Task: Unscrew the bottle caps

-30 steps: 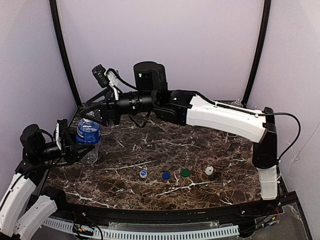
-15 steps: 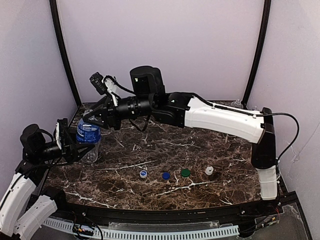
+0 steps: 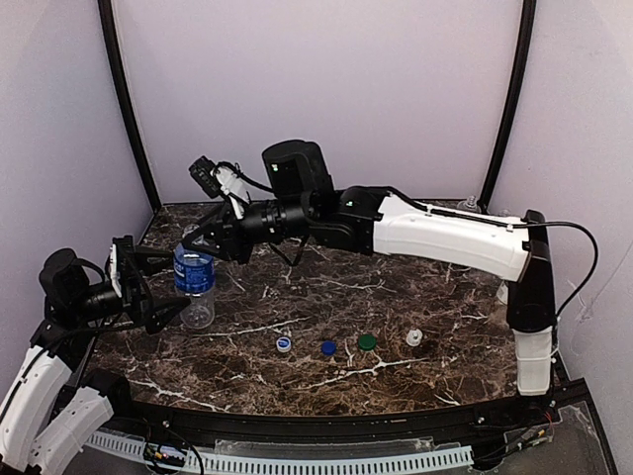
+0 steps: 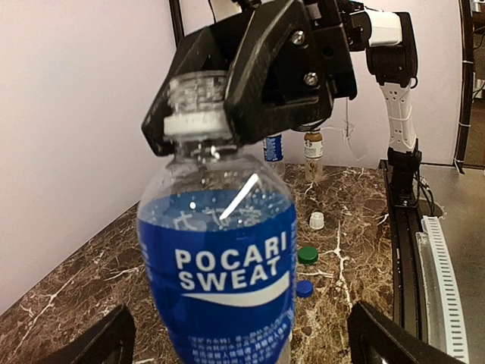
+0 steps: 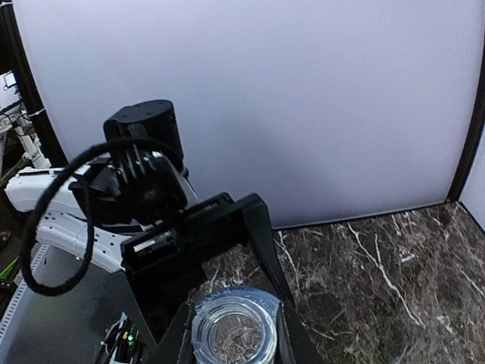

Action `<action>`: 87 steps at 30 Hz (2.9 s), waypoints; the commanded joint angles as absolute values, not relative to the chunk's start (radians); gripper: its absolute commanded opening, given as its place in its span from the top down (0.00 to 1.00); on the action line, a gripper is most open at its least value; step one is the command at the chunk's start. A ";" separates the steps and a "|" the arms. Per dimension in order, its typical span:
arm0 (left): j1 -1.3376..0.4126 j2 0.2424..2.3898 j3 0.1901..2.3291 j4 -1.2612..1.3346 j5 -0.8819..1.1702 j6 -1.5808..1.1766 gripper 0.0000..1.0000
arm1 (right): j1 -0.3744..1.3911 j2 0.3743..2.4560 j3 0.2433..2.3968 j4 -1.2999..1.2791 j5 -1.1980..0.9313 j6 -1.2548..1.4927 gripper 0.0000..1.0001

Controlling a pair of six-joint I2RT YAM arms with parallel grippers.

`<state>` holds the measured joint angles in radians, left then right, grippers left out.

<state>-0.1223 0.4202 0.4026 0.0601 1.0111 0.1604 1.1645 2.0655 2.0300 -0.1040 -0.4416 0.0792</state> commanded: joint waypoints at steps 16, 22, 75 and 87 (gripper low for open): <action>-0.125 0.343 0.265 0.123 0.780 -0.021 0.01 | 0.742 1.459 1.200 -0.178 0.241 0.181 1.00; -0.113 0.324 0.221 0.105 0.748 -0.023 0.01 | 0.595 1.423 1.044 -0.026 0.215 0.240 1.00; -0.063 0.287 0.200 0.035 0.171 0.053 0.01 | 0.141 0.898 0.923 -0.605 0.253 0.293 0.02; 0.011 0.283 0.191 0.029 0.252 0.050 0.01 | 0.120 0.673 0.749 -0.689 0.457 0.459 0.01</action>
<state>-0.0128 0.2897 0.2119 0.0505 0.2092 0.0418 0.1242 0.7391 0.8101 -0.6594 0.3737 0.3824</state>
